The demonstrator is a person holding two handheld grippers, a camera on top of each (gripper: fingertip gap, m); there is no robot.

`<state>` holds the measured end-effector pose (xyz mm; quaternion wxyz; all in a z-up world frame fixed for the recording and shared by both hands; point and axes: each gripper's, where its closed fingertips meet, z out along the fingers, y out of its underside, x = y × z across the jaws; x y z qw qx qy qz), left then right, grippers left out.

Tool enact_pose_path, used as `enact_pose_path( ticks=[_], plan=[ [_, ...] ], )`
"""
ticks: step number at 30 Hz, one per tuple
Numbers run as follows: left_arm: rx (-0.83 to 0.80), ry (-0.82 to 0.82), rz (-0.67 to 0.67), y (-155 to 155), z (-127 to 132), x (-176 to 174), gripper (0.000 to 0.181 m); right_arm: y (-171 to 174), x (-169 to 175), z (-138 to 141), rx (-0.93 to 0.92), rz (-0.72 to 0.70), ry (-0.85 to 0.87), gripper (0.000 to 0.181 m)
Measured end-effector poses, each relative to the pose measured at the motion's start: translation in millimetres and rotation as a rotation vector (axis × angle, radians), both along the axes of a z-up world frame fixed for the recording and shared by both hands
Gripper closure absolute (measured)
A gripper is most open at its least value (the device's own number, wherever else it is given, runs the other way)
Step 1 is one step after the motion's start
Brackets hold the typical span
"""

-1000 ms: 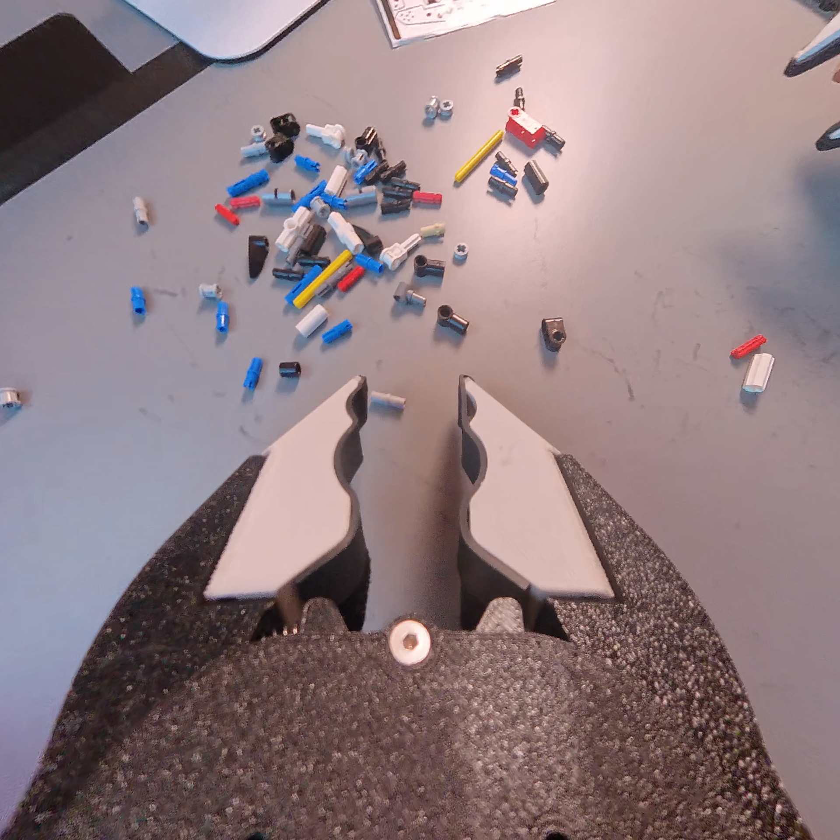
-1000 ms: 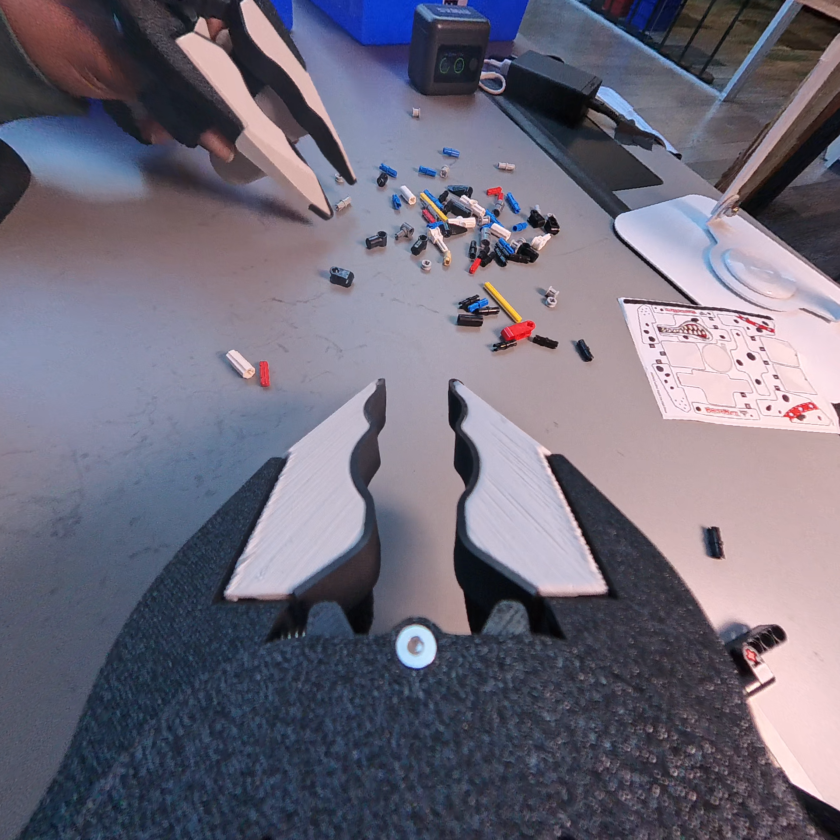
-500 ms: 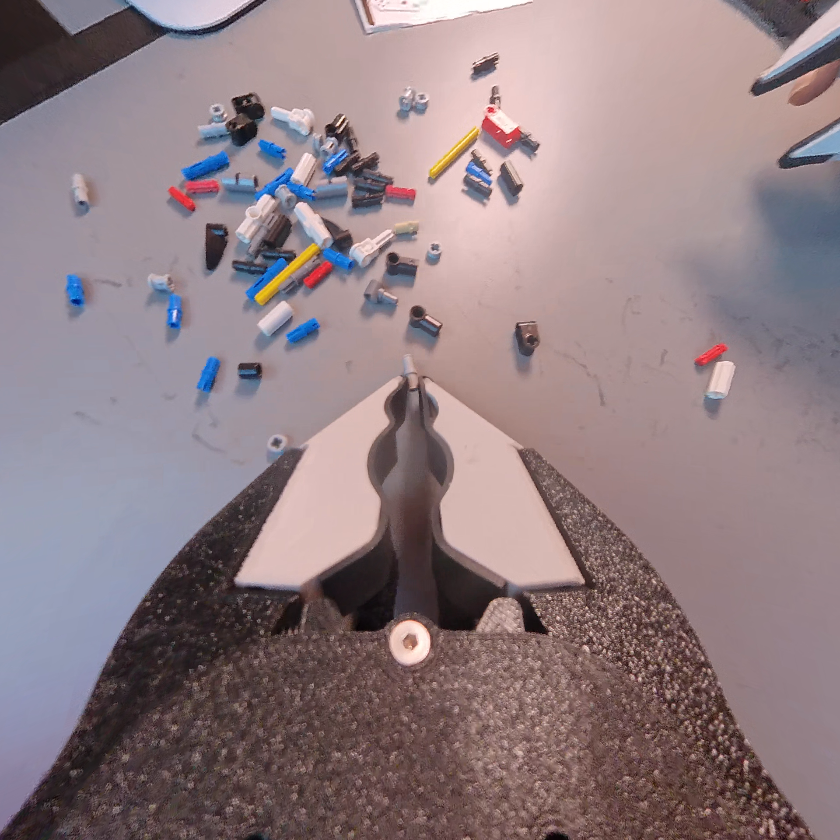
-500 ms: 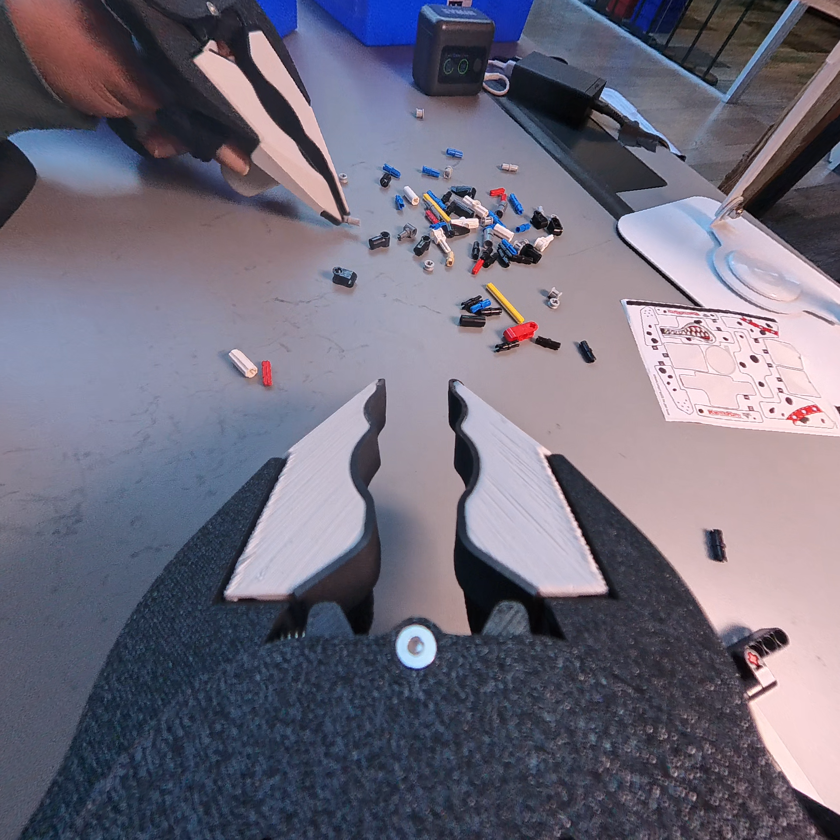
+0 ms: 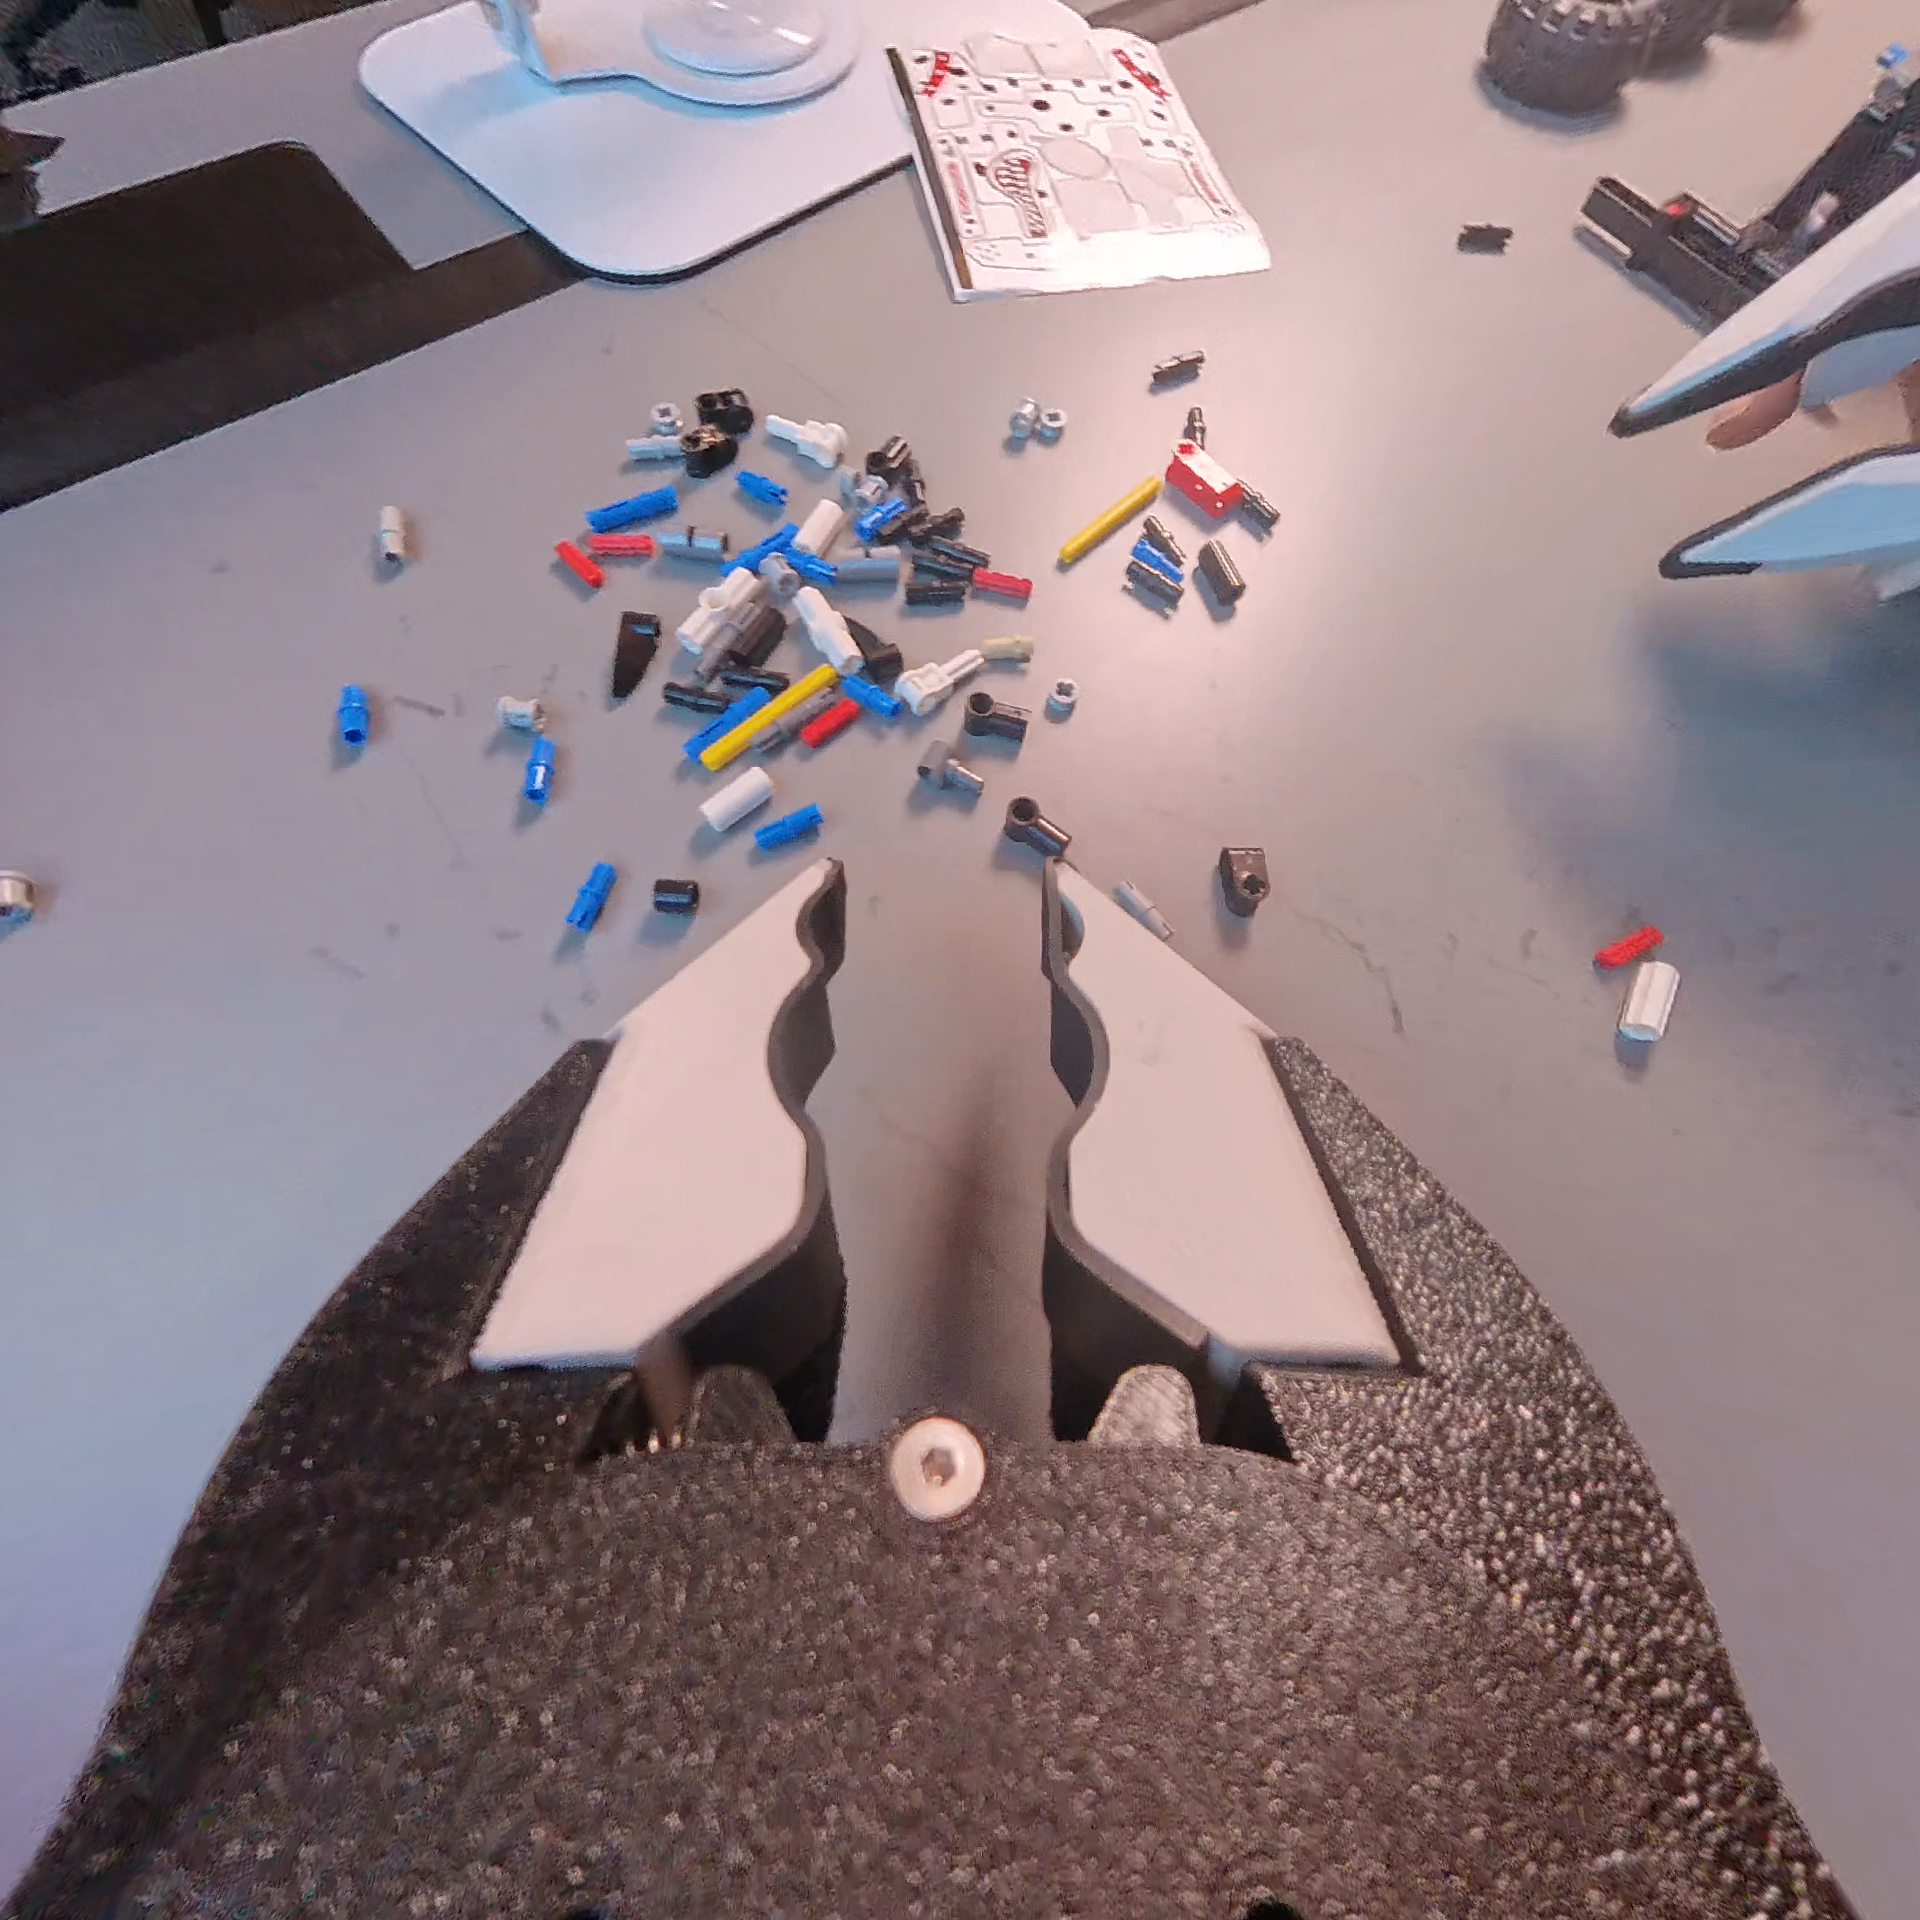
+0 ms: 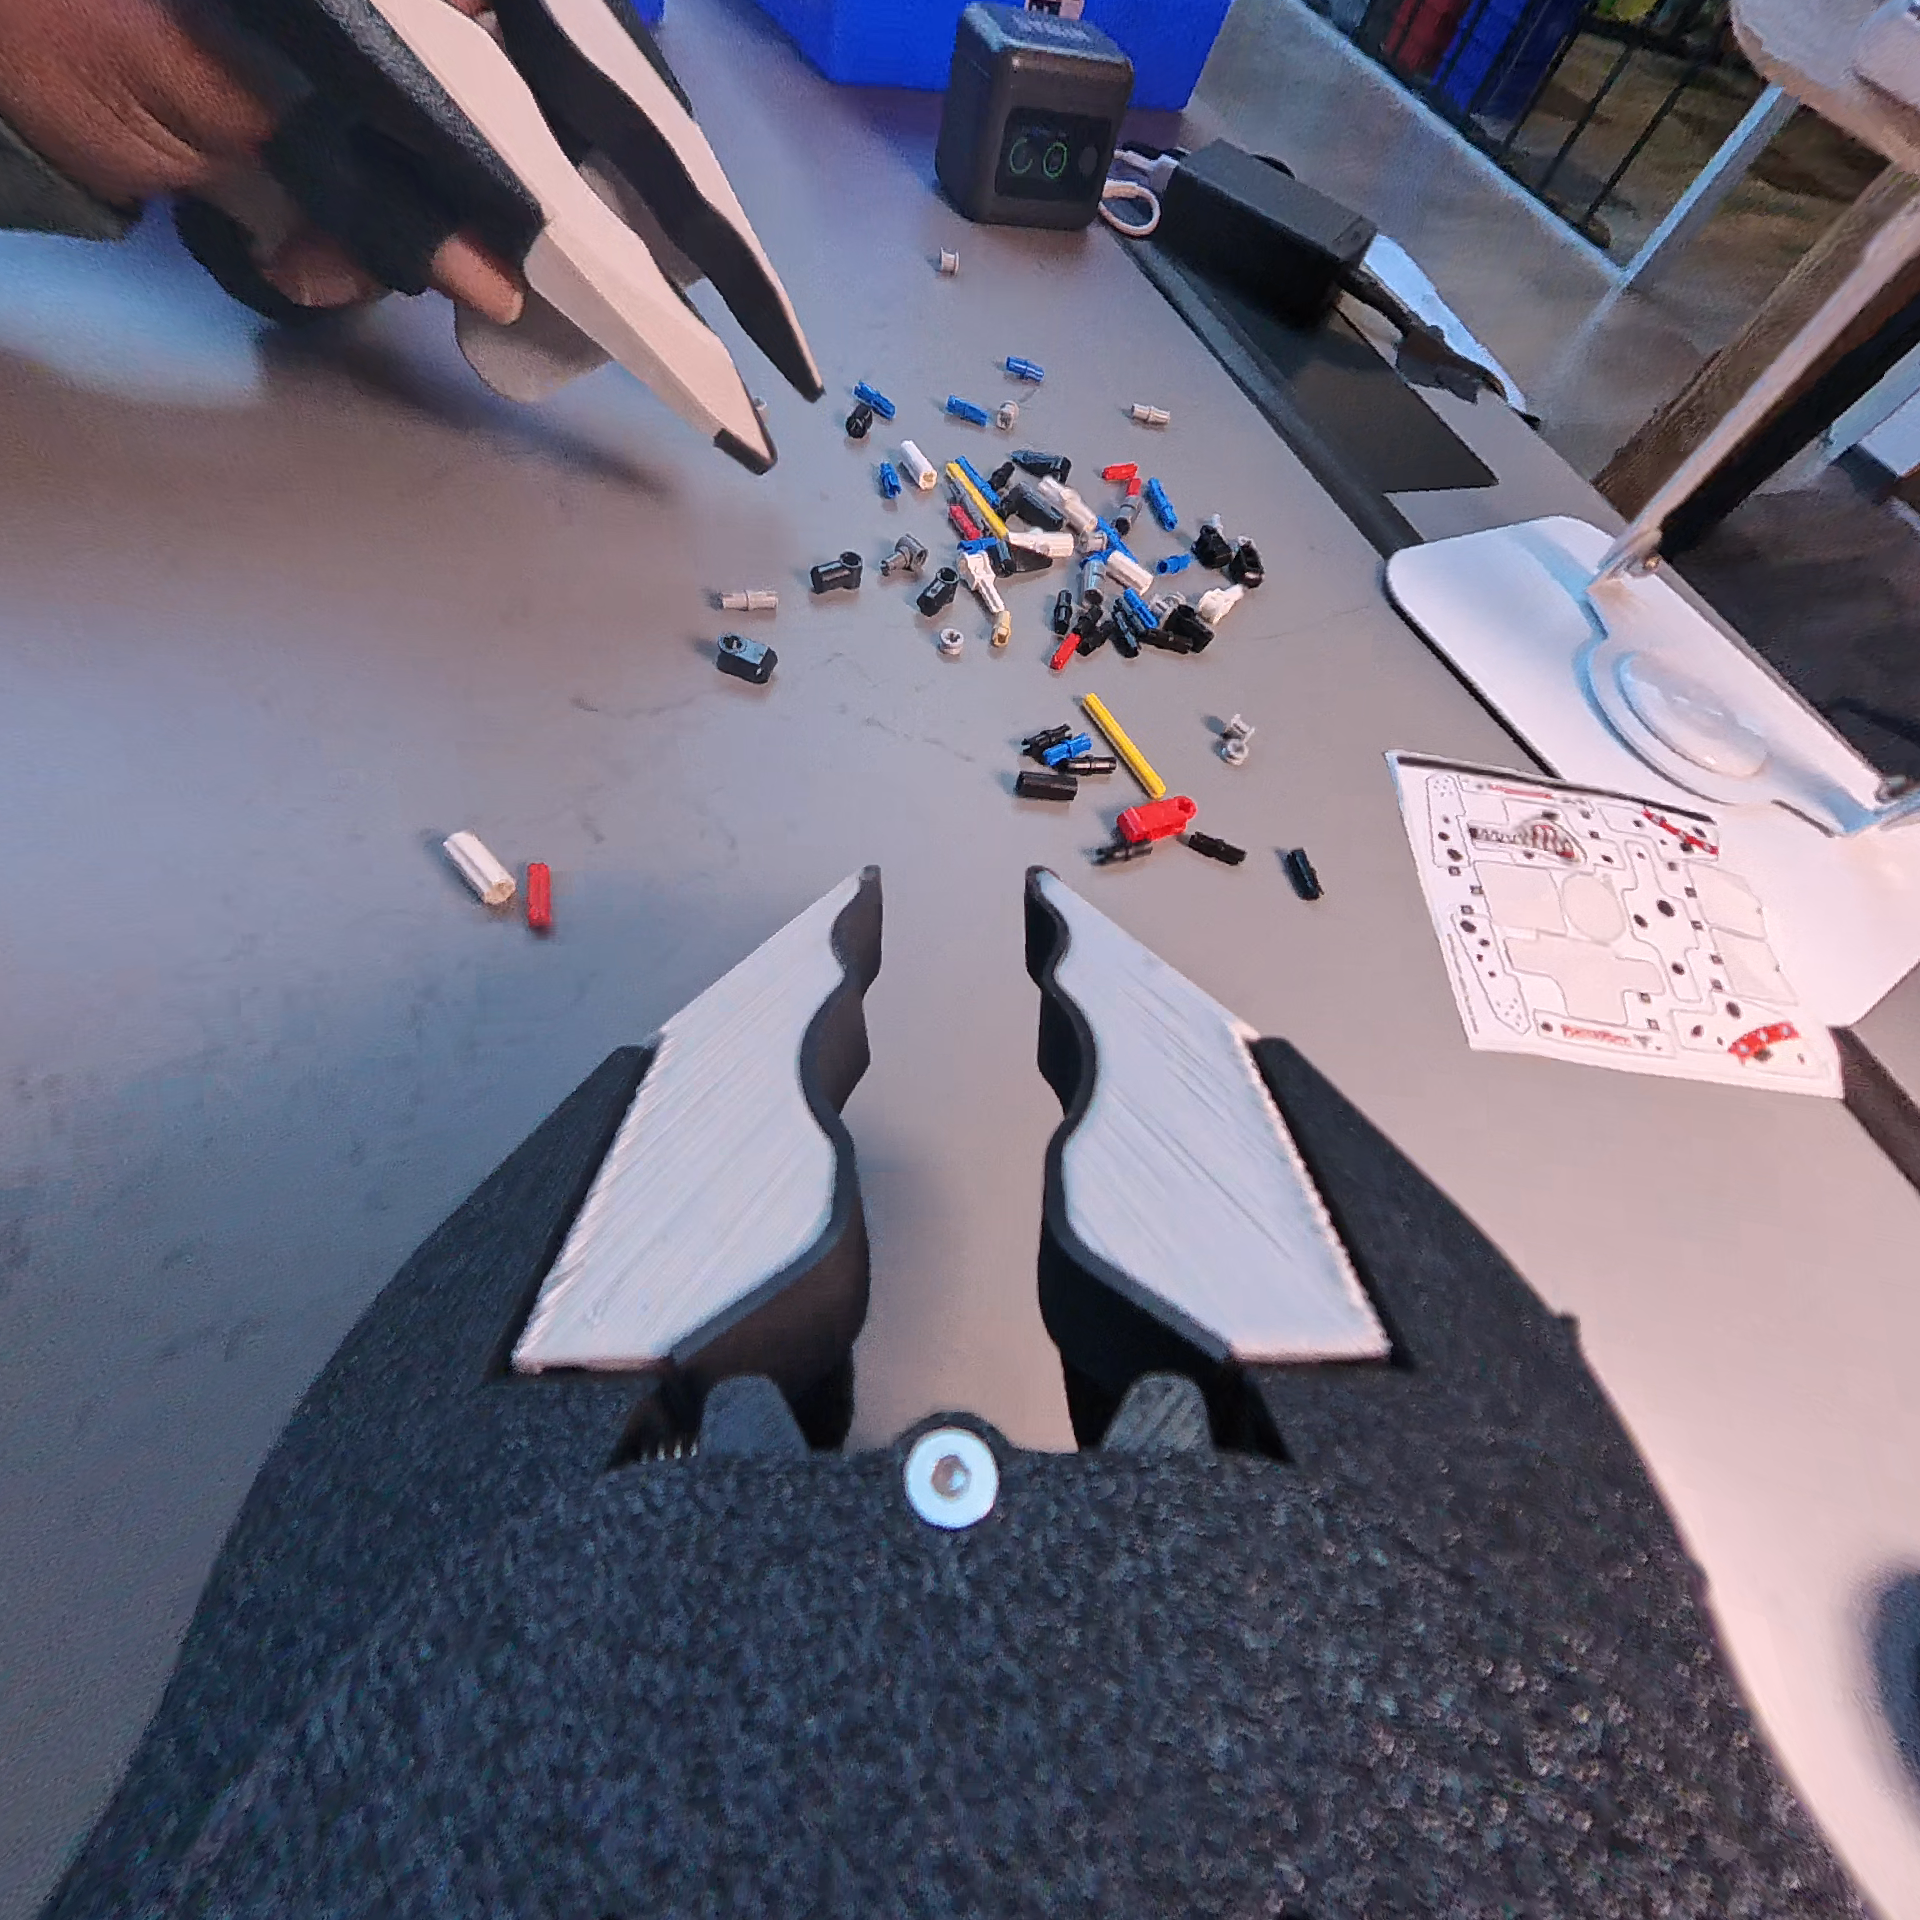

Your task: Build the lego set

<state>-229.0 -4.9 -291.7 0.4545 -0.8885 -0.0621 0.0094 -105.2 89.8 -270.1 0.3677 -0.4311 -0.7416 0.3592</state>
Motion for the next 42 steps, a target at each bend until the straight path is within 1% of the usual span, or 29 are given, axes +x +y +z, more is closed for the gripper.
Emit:
enact_pose_path(
  ticks=[4, 5, 8, 10, 13, 15, 17, 19, 21, 23, 27, 32, 36, 39, 42],
  plan=[
    [0.026, -0.016, 0.067, -3.4, 5.5, -11.0, 0.141, -9.7, -42.6, 6.0, 0.055, 0.063, -0.015, 0.152],
    [0.029, -0.014, 0.078, -4.3, 6.8, -12.6, 0.141, -11.9, -56.5, 5.3, 0.054, 0.076, -0.035, 0.149],
    [0.037, -0.011, 0.098, -6.4, 9.8, -15.5, 0.141, -16.5, -101.1, 1.8, 0.024, 0.098, -0.081, 0.147],
    [0.034, -0.007, 0.104, -7.3, 9.5, -16.7, 0.141, -15.8, -129.7, -5.0, 0.036, 0.104, -0.130, 0.144],
    [0.022, 0.003, 0.099, -6.9, 7.9, -15.6, 0.141, -16.6, -165.6, -20.1, 0.032, 0.126, -0.248, 0.133],
    [0.018, 0.008, 0.091, -6.1, 7.4, -13.8, 0.140, -20.3, -184.3, -27.7, -0.018, 0.145, -0.315, 0.133],
    [0.018, 0.008, 0.084, -5.7, 7.6, -12.3, 0.140, -22.6, -192.7, -36.0, -0.036, 0.170, -0.389, 0.136],
    [0.019, 0.009, 0.082, -5.9, 8.1, -12.1, 0.140, -20.7, -194.1, -40.7, 0.010, 0.190, -0.426, 0.144],
    [0.024, 0.005, 0.082, -6.2, 9.3, -12.6, 0.140, -17.3, -188.2, -44.9, 0.050, 0.203, -0.465, 0.151],
    [0.029, -0.004, 0.081, -6.1, 10.0, -12.3, 0.140, -16.5, -179.2, -46.1, 0.046, 0.220, -0.479, 0.163],
    [0.031, -0.009, 0.070, -4.7, 10.0, -9.5, 0.140, -9.4, -158.5, -46.3, 0.048, 0.231, -0.494, 0.173],
    [0.024, -0.013, 0.062, -3.3, 7.0, -7.1, 0.140, -3.8, -132.9, -45.2, 0.035, 0.238, -0.485, 0.172],
    [0.018, -0.018, 0.062, -3.1, 4.2, -7.3, 0.140, 1.5, -121.7, -30.8, -0.012, 0.211, -0.394, 0.161],
    [0.014, -0.021, 0.057, -2.6, 2.1, -6.8, 0.140, 6.9, -108.4, -20.5, -0.034, 0.189, -0.340, 0.158],
    [0.010, -0.018, 0.048, -1.4, 0.7, -5.3, 0.140, 7.9, -89.7, -19.9, -0.024, 0.187, -0.326, 0.157]
  ],
)
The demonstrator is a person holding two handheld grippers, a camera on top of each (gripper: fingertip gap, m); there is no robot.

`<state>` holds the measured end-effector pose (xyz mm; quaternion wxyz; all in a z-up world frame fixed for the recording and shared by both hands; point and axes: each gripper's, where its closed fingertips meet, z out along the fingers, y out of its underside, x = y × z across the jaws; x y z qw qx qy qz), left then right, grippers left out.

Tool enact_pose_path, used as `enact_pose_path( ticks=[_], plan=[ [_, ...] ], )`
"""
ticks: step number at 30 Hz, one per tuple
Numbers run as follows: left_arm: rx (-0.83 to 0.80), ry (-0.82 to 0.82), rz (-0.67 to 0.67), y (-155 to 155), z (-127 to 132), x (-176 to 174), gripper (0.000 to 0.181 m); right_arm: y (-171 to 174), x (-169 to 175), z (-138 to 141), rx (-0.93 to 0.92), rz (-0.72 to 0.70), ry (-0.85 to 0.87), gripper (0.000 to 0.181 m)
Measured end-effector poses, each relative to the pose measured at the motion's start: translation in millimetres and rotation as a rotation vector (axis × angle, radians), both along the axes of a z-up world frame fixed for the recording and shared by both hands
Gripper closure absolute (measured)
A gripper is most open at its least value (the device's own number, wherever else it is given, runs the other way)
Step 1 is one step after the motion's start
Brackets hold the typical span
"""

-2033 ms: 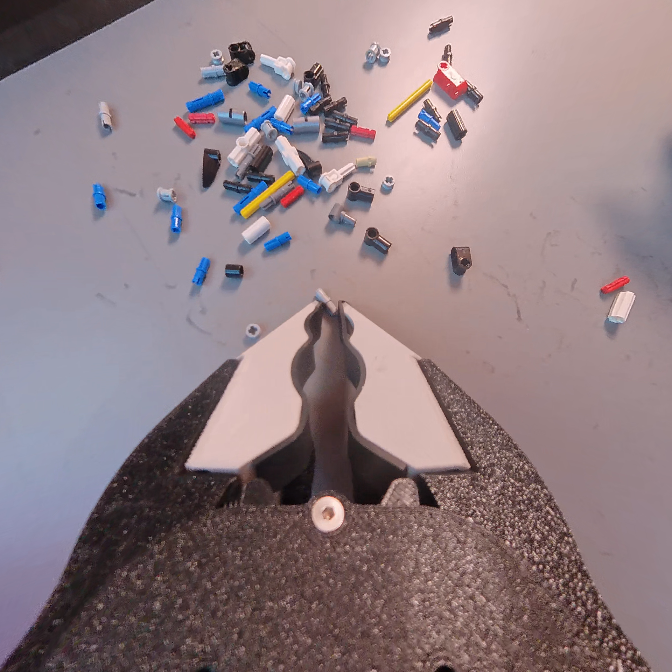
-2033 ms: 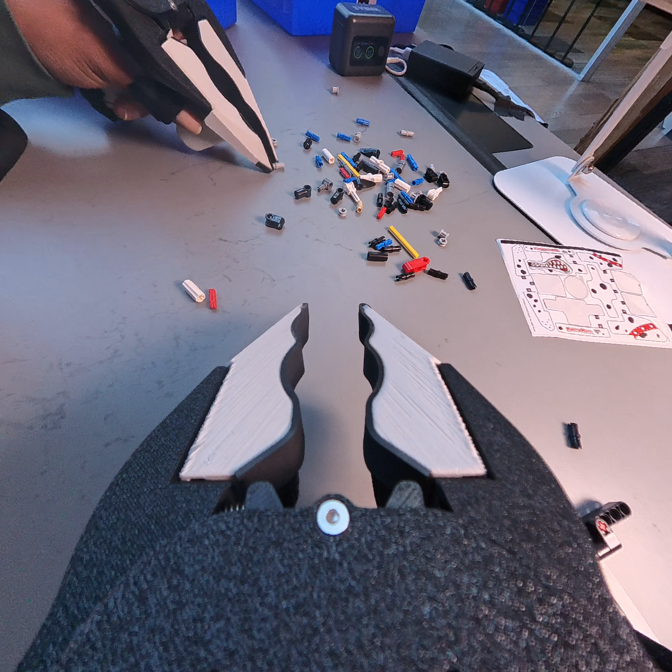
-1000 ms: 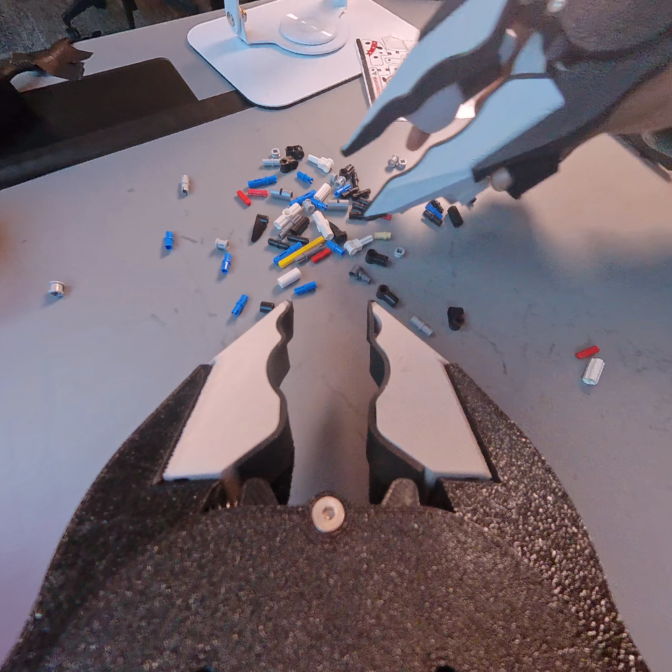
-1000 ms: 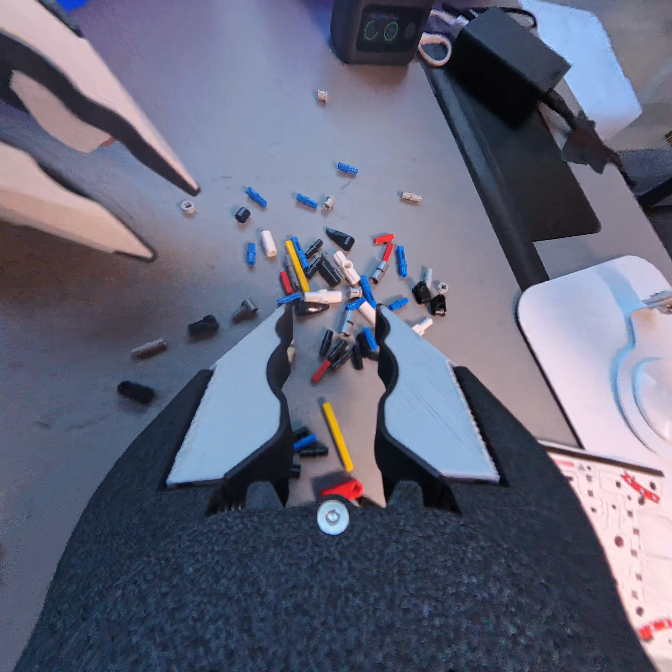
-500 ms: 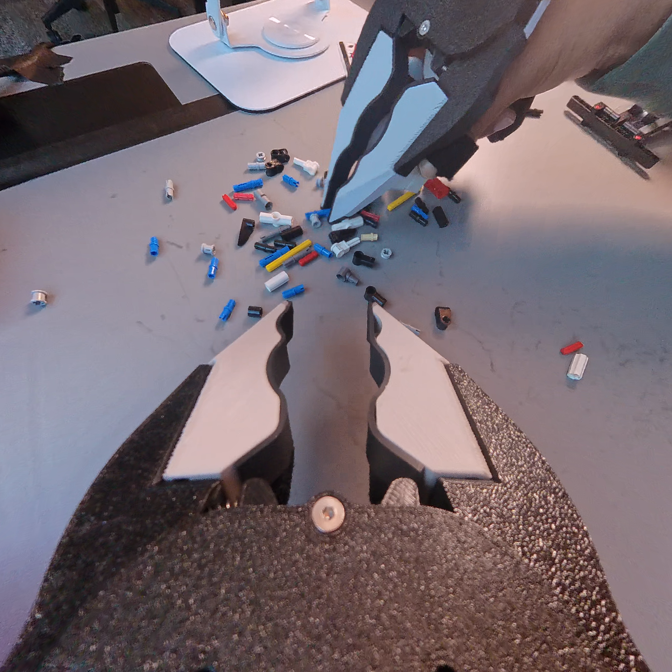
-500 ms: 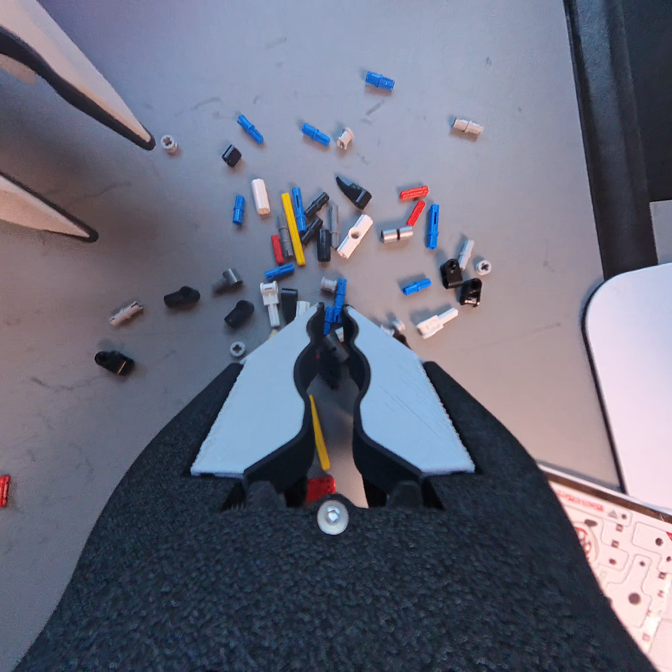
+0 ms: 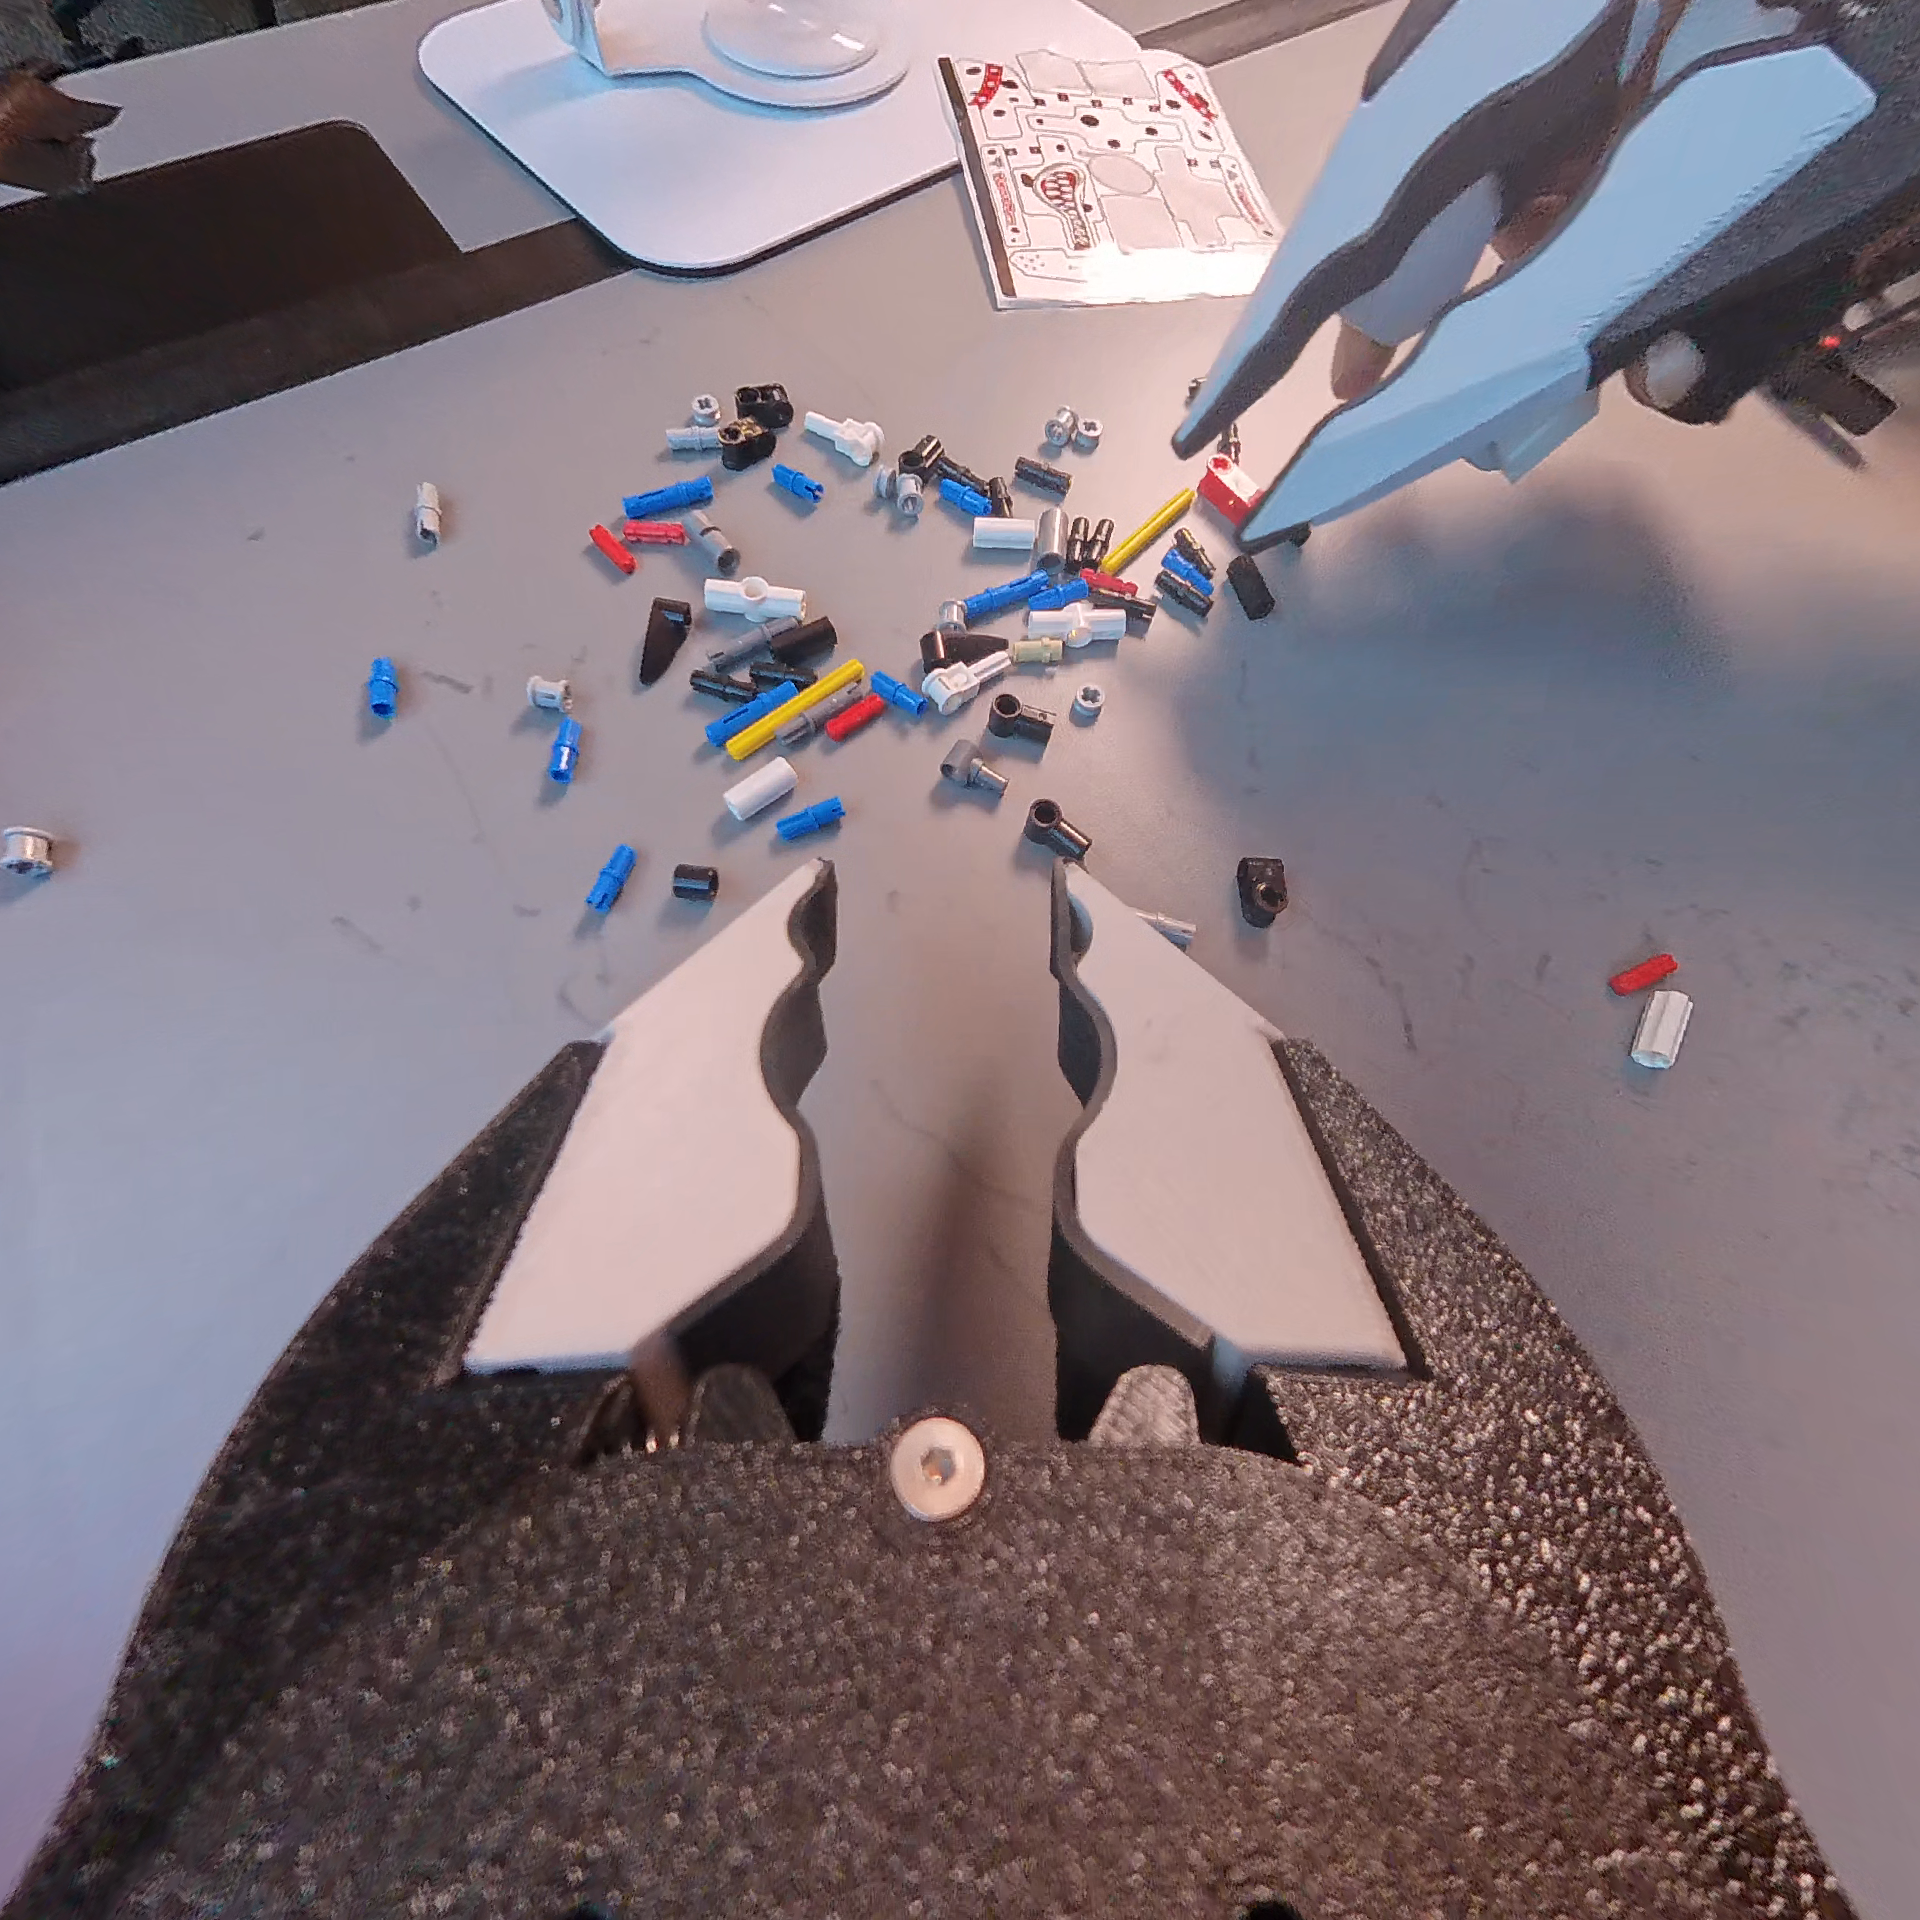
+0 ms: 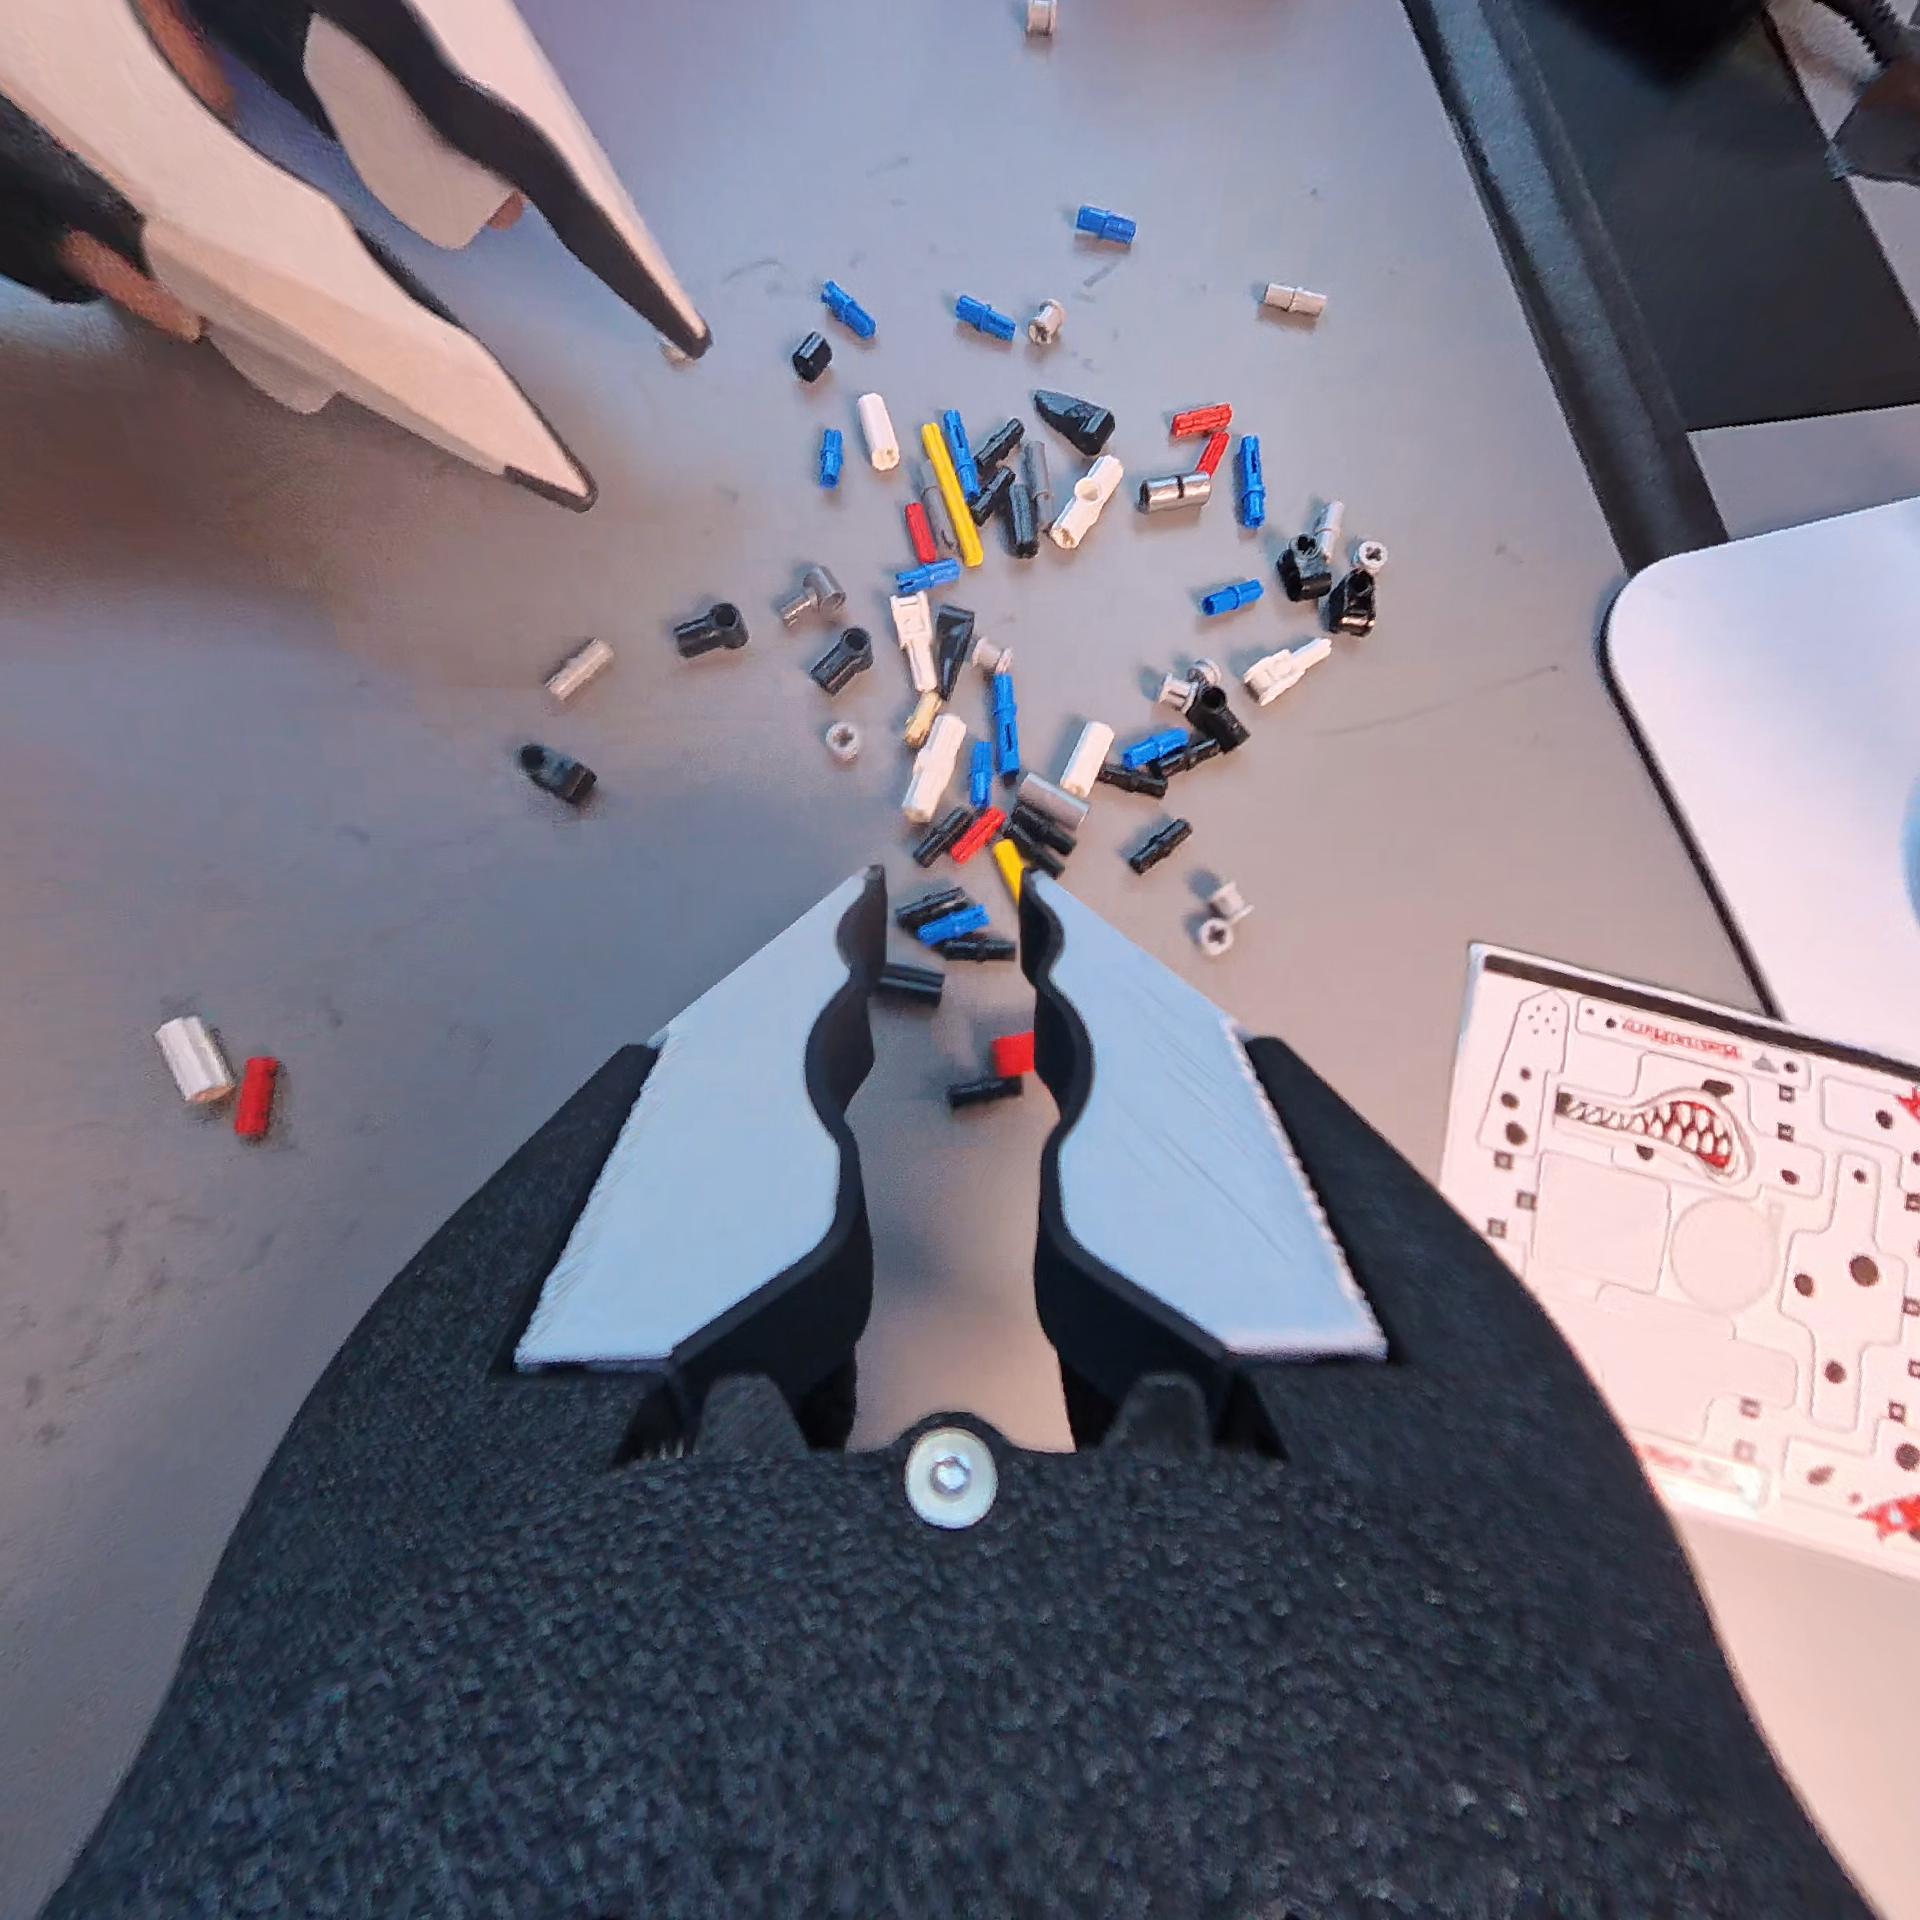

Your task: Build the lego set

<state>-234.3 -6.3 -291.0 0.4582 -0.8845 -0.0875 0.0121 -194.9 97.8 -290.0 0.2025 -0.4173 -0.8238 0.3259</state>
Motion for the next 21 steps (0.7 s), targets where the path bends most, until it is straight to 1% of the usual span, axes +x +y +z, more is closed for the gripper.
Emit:
enact_pose_path(
  ticks=[3, 6, 12, 15, 16, 17, 21],
  plan=[
    [-0.007, 0.003, -0.015, 1.2, -2.1, 2.7, 0.140, -3.4, 16.0, -4.9, 0.012, 0.005, -0.006, 0.156],
    [-0.012, 0.013, -0.029, 2.6, -3.4, 5.1, 0.140, -4.6, 22.7, -12.0, 0.040, 0.001, -0.016, 0.155],
    [-0.024, 0.022, -0.046, 3.5, -6.6, 7.6, 0.140, -1.5, 16.2, -24.3, 0.043, -0.034, -0.048, 0.153],
    [-0.023, 0.025, -0.053, 3.8, -6.4, 8.7, 0.140, 1.6, 10.5, -24.8, 0.039, -0.047, -0.053, 0.153],
    [-0.023, 0.026, -0.055, 3.9, -6.3, 8.9, 0.140, 1.3, 9.6, -24.7, 0.031, -0.044, -0.057, 0.155],
    [-0.023, 0.027, -0.056, 4.0, -6.3, 9.1, 0.140, 1.1, 8.4, -24.5, 0.024, -0.043, -0.059, 0.161],
    [-0.022, 0.023, -0.057, 3.9, -6.2, 9.2, 0.141, 1.1, 5.7, -25.3, 0.033, -0.039, -0.058, 0.171]
  ],
)
